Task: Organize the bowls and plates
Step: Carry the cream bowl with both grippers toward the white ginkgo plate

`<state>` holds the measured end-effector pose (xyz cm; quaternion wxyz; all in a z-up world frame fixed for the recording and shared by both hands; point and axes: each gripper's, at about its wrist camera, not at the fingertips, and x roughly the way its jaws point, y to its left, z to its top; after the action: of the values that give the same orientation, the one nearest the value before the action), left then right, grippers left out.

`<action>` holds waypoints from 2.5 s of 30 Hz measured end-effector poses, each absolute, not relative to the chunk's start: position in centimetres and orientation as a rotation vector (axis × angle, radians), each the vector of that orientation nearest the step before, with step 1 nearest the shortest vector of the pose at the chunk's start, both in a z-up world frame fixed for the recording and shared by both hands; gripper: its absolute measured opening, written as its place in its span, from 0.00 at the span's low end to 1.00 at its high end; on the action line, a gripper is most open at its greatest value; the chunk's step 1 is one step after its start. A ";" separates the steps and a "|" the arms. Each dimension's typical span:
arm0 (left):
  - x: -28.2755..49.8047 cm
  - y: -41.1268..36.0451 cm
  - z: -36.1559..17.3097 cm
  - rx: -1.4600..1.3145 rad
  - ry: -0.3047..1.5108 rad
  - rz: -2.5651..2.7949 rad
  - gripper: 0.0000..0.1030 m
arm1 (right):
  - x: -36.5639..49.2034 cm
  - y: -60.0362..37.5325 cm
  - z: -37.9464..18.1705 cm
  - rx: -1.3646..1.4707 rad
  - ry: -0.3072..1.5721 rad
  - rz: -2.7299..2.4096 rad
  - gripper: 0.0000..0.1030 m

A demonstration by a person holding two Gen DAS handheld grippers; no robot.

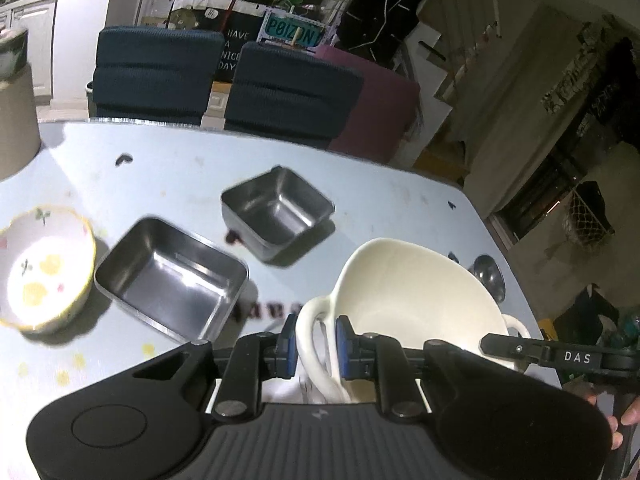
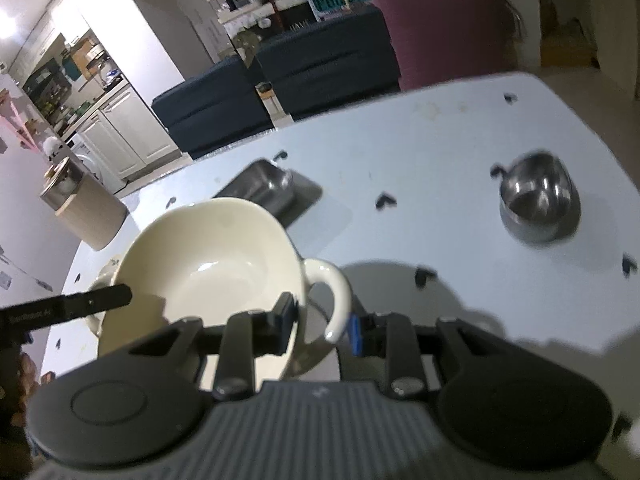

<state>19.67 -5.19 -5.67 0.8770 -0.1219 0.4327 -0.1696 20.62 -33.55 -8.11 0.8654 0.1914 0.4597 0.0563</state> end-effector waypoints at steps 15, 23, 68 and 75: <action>18.5 -2.5 -10.0 -0.318 0.957 -0.292 0.20 | 20.4 -30.2 -10.9 0.313 1.055 0.134 0.31; 19.0 -1.8 -12.3 -0.343 0.997 -0.274 0.22 | 21.7 -28.3 -11.9 0.277 1.094 0.120 0.32; 19.9 -2.5 -14.3 -0.270 1.068 -0.278 0.26 | 23.6 -25.7 -13.3 0.130 1.175 0.093 0.35; 19.8 -3.0 -14.1 -0.206 1.076 -0.289 0.28 | 24.0 -25.5 -13.3 0.116 1.179 0.102 0.36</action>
<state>19.85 -3.05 -14.11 0.8438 -0.0977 0.5096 -0.1368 23.96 -25.50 -13.35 0.8283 0.0548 0.5555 0.0480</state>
